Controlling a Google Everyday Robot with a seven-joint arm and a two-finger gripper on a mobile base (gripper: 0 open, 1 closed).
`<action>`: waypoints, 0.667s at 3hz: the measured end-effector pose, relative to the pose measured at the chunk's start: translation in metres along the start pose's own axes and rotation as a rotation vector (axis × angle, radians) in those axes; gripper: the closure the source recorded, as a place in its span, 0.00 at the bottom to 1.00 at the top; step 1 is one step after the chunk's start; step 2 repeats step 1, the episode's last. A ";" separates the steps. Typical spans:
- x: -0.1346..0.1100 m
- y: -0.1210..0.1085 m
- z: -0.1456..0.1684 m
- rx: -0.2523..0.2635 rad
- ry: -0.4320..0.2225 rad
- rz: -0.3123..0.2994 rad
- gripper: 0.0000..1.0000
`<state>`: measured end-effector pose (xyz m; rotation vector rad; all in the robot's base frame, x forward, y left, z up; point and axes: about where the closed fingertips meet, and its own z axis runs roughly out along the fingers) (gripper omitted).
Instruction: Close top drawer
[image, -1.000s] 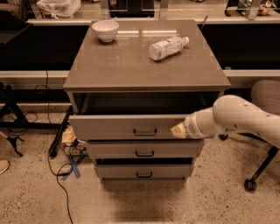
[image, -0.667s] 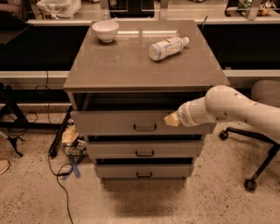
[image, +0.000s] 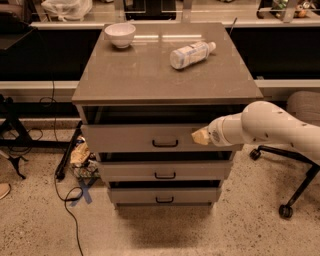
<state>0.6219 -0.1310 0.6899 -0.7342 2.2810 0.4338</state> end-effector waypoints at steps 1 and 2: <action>0.017 0.012 -0.037 0.025 -0.053 0.032 1.00; 0.017 0.012 -0.037 0.025 -0.053 0.032 1.00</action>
Offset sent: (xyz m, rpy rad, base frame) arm 0.0000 0.0000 0.0000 0.0000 0.0000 0.0000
